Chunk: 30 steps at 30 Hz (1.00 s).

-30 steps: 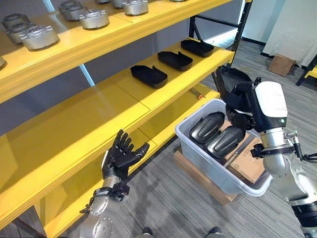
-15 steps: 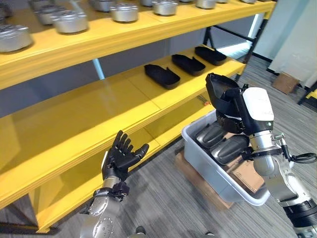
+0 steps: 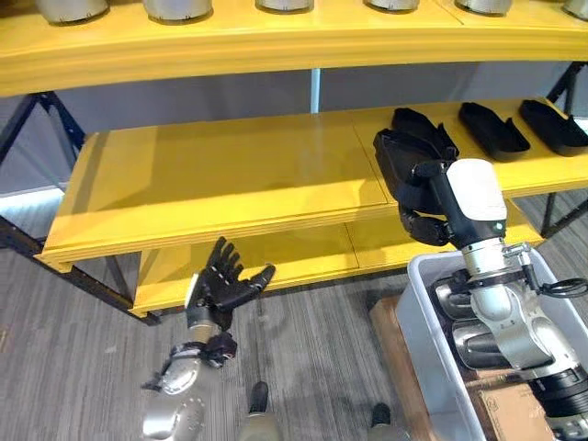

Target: Move parts from the plastic box to the shelf.

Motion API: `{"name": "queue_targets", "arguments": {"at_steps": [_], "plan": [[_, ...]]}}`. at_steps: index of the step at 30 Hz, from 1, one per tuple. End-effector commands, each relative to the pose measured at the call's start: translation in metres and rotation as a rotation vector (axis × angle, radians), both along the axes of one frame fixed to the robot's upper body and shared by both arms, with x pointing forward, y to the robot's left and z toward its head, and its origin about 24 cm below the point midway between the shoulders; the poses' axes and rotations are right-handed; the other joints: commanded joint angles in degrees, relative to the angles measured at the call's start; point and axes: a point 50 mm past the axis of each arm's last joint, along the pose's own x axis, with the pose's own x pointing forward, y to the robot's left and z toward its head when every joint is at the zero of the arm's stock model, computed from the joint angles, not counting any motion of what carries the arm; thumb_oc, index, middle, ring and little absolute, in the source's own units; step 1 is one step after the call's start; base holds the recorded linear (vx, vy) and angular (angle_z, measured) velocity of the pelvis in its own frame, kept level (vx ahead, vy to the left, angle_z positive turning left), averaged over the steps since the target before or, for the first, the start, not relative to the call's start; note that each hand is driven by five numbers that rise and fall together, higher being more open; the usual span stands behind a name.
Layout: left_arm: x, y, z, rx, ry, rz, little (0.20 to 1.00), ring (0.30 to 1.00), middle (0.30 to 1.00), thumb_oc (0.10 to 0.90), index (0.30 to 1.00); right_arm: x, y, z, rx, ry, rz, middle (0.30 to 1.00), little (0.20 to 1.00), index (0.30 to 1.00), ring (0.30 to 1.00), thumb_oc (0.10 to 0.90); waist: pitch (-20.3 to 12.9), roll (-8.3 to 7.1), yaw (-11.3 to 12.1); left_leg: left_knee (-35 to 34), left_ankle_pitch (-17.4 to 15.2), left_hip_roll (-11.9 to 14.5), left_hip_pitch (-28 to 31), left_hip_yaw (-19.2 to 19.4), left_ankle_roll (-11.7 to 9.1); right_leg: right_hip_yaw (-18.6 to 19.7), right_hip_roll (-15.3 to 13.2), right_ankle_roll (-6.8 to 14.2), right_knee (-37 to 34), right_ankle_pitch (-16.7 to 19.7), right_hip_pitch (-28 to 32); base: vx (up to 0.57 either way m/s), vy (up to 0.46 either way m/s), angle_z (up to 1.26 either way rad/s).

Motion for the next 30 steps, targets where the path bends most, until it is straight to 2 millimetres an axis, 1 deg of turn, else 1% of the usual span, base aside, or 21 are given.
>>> {"name": "queue_targets", "arguments": {"at_steps": [1,2,4,5,6,7,8,10,11,13,14,15,16,17,19,22,25,27,30], "plan": [[0.013,0.014,0.065,0.103,-0.321,-0.015,1.0,1.0,1.0,0.9,1.0,-0.009,0.018,0.078,0.091,-0.394,0.111,0.3,0.3,0.3,0.3,0.4,-8.71,-5.34,0.11,-0.53,-9.62,-3.79,5.76,2.57,0.6,1.0,-6.35,1.13,5.22,2.44,-8.93,0.05,-0.361,0.17],[0.012,0.013,0.065,0.095,-0.32,-0.014,1.0,1.0,1.0,0.9,1.0,-0.009,0.02,0.079,0.102,-0.399,0.126,0.3,0.3,0.3,0.3,0.4,-9.04,-4.98,0.08,-0.75,-9.23,-2.82,5.5,2.27,0.07,0.08,-5.77,0.76,5.69,1.21,-8.69,0.04,-0.307,-0.01],[0.012,0.013,0.065,0.094,-0.32,-0.013,1.0,1.0,1.0,0.9,1.0,-0.009,0.02,0.079,0.102,-0.399,0.127,0.3,0.3,0.3,0.3,0.4,-9.11,-4.87,-0.1,-0.81,-9.22,-2.68,5.44,2.1,-0.01,-0.12,-5.67,0.7,5.78,1.11,-8.68,0.02,-0.111,0.02],[0.011,0.013,0.064,0.086,-0.319,-0.011,1.0,1.0,1.0,0.9,1.0,-0.009,0.022,0.081,0.107,-0.404,0.137,0.3,0.3,0.3,0.3,0.4,-9.38,-4.59,0.21,-0.84,-8.8,-1.64,5.16,1.95,-0.62,-0.85,-5.19,0.34,6.55,0.01,-8.62,0.05,-0.274,0.07],[0.01,0.012,0.063,0.075,-0.317,-0.021,1.0,1.0,1.0,0.9,1.0,-0.008,0.025,0.084,0.109,-0.408,0.157,0.3,0.3,0.3,0.3,0.4,-9.53,-3.79,0.37,-0.77,-8.41,0.09,4.64,1.66,-1.43,-1.83,-3.85,-0.54,7.88,-2.03,-8.35,0.03,-0.349,0.1],[0.01,0.011,0.063,0.068,-0.318,-0.019,1.0,1.0,1.0,0.9,1.0,-0.008,0.027,0.087,0.105,-0.42,0.168,0.3,0.3,0.3,0.3,0.4,-9.65,-3.41,0.26,-0.5,-7.62,0.44,3.7,1.3,-1.81,-2.62,-3.6,-1.04,7.82,-1.96,-8.27,0.06,-0.343,0.21],[0.009,0.012,0.062,0.064,-0.315,-0.013,1.0,1.0,1.0,0.9,1.0,-0.008,0.03,0.09,0.103,-0.427,0.183,0.3,0.3,0.3,0.3,0.4,-9.76,-2.93,0.53,-0.35,-7.49,1.27,3.56,1.26,-2.3,-3.37,-2.93,-1.35,7.9,-3.15,-7.6,0.04,-0.24,0.31],[0.007,0.013,0.061,0.05,-0.313,-0.002,1.0,1.0,1.0,0.9,1.0,-0.007,0.034,0.095,0.091,-0.439,0.204,0.3,0.3,0.3,0.3,0.4,-9.82,-2.31,1.15,-0.23,-6.47,1.78,3.11,1.23,-2.89,-4.26,-2.36,-1.93,7.53,-3.49,-6.98,0.07,-0.213,0.51],[0.004,0.014,0.06,0.037,-0.307,0.01,1.0,1.0,1.0,0.9,1.0,-0.006,0.04,0.099,0.081,-0.448,0.23,0.3,0.3,0.3,0.3,0.4,-9.72,-1.51,1.52,-0.19,-5.17,2.27,2.5,1.56,-3.59,-5.91,-1.95,-2.45,6.77,-3.71,-5.88,0.05,-0.195,0.42],[0.004,0.012,0.058,0.016,-0.3,0.009,1.0,1.0,1.0,0.9,1.0,-0.006,0.041,0.101,0.076,-0.451,0.234,0.3,0.3,0.3,0.3,0.4,-9.4,-1.13,1.72,0.22,-3.42,2.25,1.44,3.27,-3.97,-7.92,-2.04,-2.65,5.35,-3.59,-4.48,0.02,-0.141,0.24],[0.004,0.011,0.058,0.01,-0.299,0.006,1.0,1.0,1.0,0.9,1.0,-0.006,0.041,0.101,0.071,-0.452,0.23,0.3,0.3,0.3,0.3,0.4,-9.07,-1.07,1.64,1.07,-3.08,2.22,0.8,5.97,-3.98,-9.07,-2.25,-2.62,4.63,-3.71,-3.37,-0.01,-0.058,0.42],[0.004,0.011,0.058,0.01,-0.299,0.006,1.0,1.0,1.0,0.9,1.0,-0.006,0.04,0.102,0.071,-0.453,0.229,0.3,0.3,0.3,0.3,0.4,-9.1,-1.11,1.55,1.1,-2.87,2.09,0.56,5.85,-3.9,-9.18,-2.33,-2.62,4.39,-3.4,-3.39,-0.01,-0.07,0.72],[0.005,0.009,0.058,0.004,-0.297,-0.013,1.0,1.0,1.0,0.9,1.0,-0.006,0.038,0.101,0.055,-0.451,0.21,0.3,0.3,0.3,0.3,0.4,-8.71,-1.07,0.8,2.57,-2.16,2.57,-0.9,13.65,-3.02,-11.78,-3.13,-2.51,3.57,-3.04,-2.3,0.01,-0.041,0.82],[0.004,0.009,0.056,0.001,-0.287,-0.018,1.0,1.0,1.0,0.9,1.0,-0.006,0.038,0.101,0.052,-0.451,0.208,0.3,0.3,0.3,0.3,0.4,-8.78,-0.86,0.44,2.2,-2.33,2.76,-0.76,15.01,-2.75,-11.94,-2.94,-2.57,3.48,-3.09,-2.35,0.05,-0.034,1.03],[0.001,0.012,0.055,0.012,-0.282,-0.011,1.0,1.0,1.0,0.9,1.0,-0.006,0.044,0.101,0.045,-0.452,0.228,0.3,0.3,0.3,0.3,0.4,-9.01,-0.2,0.9,1.09,-2.4,2.58,0.28,14.6,-2.81,-11.16,-2.82,-2.45,3.25,-3.03,-2.44,0.09,0.022,0.78],[-0.002,0.017,0.054,0.027,-0.273,0.005,1.0,1.0,1.0,0.9,1.0,-0.007,0.054,0.101,0.053,-0.442,0.27,0.3,0.3,0.3,0.3,0.4,-9.53,0.18,1.48,-0.61,-3.19,1.71,1.67,14.85,-1.76,-10.55,-3.44,-1.87,3.44,-2.64,-2.24,0.1,0.039,-0.06],[-0.003,0.018,0.055,0.034,-0.278,0.006,1.0,1.0,1.0,0.9,1.0,-0.006,0.058,0.1,0.054,-0.431,0.287,0.3,0.3,0.3,0.3,0.4,-9.61,0.04,1.78,-1.06,-3.42,1.22,2.06,15.29,-1.45,-10.45,-4.12,-1.58,3.76,-2.58,-2.21,0.09,0.044,-0.14],[-0.005,0.019,0.054,0.038,-0.271,0.009,1.0,1.0,1.0,0.9,1.0,-0.003,0.063,0.103,0.033,-0.42,0.301,0.3,0.3,0.3,0.3,0.4,-9.48,-0.31,2.61,-0.54,-4.06,0.86,1.8,15.43,-1.17,-10.62,-4.71,-1.4,3.68,-2.65,-1.95,0.1,0.024,0.05],[-0.006,0.022,0.055,0.052,-0.272,0.008,1.0,1.0,1.0,0.9,1.0,0.005,0.065,0.102,0.022,-0.388,0.292,0.3,0.3,0.3,0.3,0.4,-8.96,-0.54,3.65,0.33,-4.37,0.53,0.8,15.01,-1.06,-10.67,-4.91,-1.23,3.48,-2.75,-2.11,0.06,0.003,0.0]]}}
